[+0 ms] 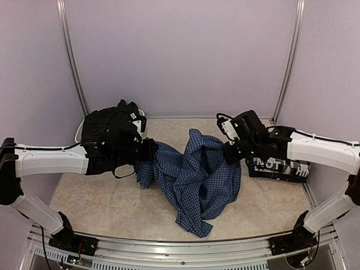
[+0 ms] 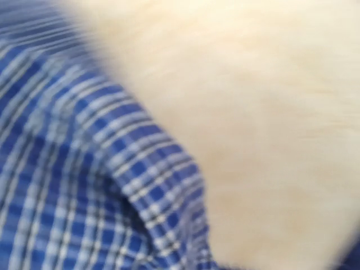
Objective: Fold and stack the long sleeve shirts
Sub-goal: Pick up the crumpled shirt from the center of the board, then flatten out the crumpled shirt at the center of the board.
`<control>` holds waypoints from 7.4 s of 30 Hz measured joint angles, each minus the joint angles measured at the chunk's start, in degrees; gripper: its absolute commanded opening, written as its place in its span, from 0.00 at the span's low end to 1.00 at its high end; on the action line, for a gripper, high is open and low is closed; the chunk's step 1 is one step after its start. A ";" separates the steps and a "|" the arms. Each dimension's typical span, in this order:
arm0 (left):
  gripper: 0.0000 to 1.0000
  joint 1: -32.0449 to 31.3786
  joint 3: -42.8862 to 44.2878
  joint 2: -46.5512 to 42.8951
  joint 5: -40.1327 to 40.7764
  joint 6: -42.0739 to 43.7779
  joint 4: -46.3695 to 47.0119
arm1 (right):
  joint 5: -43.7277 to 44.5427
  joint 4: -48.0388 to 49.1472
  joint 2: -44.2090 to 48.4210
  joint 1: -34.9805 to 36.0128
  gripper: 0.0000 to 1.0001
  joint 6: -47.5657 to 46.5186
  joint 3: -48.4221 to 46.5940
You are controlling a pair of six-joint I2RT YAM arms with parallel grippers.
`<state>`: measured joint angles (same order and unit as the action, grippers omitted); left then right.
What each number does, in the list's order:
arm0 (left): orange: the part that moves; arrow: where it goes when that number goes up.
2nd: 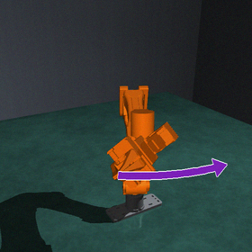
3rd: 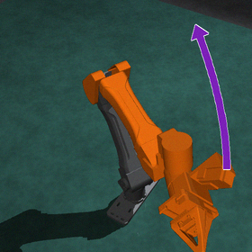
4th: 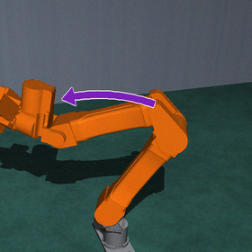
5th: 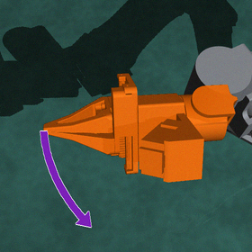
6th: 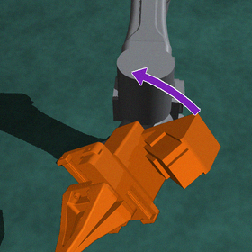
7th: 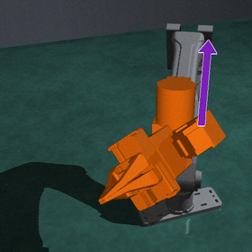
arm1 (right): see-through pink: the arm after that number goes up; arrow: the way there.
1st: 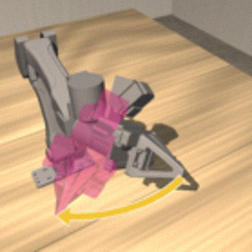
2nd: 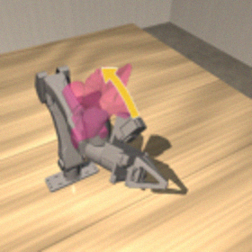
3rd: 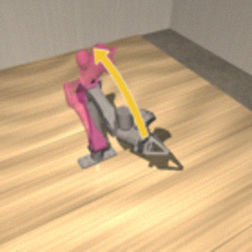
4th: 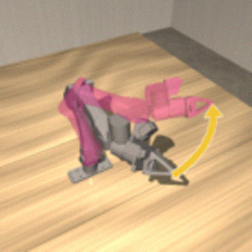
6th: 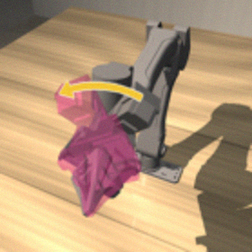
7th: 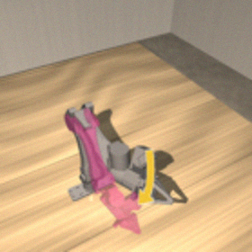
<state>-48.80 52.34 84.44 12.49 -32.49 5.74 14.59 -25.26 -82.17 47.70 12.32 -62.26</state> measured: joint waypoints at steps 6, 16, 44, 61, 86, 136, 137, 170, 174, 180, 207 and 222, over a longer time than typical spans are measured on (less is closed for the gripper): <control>0.04 1.53 -2.54 -8.39 1.86 1.57 -7.78 | 4.90 -3.26 11.34 -7.37 0.00 2.05 -0.04; 0.18 2.97 -5.64 -10.80 1.44 2.34 -15.21 | 9.62 -8.83 9.62 -11.76 0.00 4.96 2.58; 0.82 1.49 -6.32 -3.32 -1.22 8.87 -15.37 | -6.93 -6.16 11.63 -9.29 0.72 10.10 8.83; 0.94 2.16 -6.56 -8.70 0.07 12.15 -15.15 | -1.51 -8.24 11.21 -9.49 0.00 4.81 -14.69; 0.87 -2.05 -10.56 -2.32 -6.99 36.28 3.78 | -5.86 -7.52 11.45 -12.26 0.00 3.80 -22.77; 0.00 15.78 20.63 -13.92 -17.62 22.95 -3.69 | -10.01 -11.56 8.44 -18.71 0.00 -2.21 -37.62; 0.00 15.91 21.90 -14.56 -16.90 22.82 -4.20 | -10.64 -11.58 8.39 -18.71 0.00 -2.45 -38.45; 0.00 3.41 43.82 -34.32 -16.06 20.65 -33.42 | -45.92 -20.11 24.06 -18.86 0.00 6.19 -49.46; 0.00 3.26 46.75 -34.64 -21.20 18.97 -33.33 | -51.47 -17.73 25.33 -18.86 0.00 10.19 -50.73; 0.00 4.07 46.82 -34.77 -25.77 16.74 -33.40 | -55.56 -16.63 26.97 -18.86 0.00 14.71 -50.71; 0.00 33.38 36.02 3.02 -14.12 14.12 -12.57 | -11.30 -4.20 -3.26 -21.24 0.00 4.11 -35.28; 0.00 35.43 45.77 39.95 -16.35 15.67 -3.78 | -12.66 7.10 -49.68 -30.05 0.00 2.45 -49.11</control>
<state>-13.37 98.10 124.40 -3.86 -16.82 1.96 1.93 -18.15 -131.85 17.65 14.76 -111.37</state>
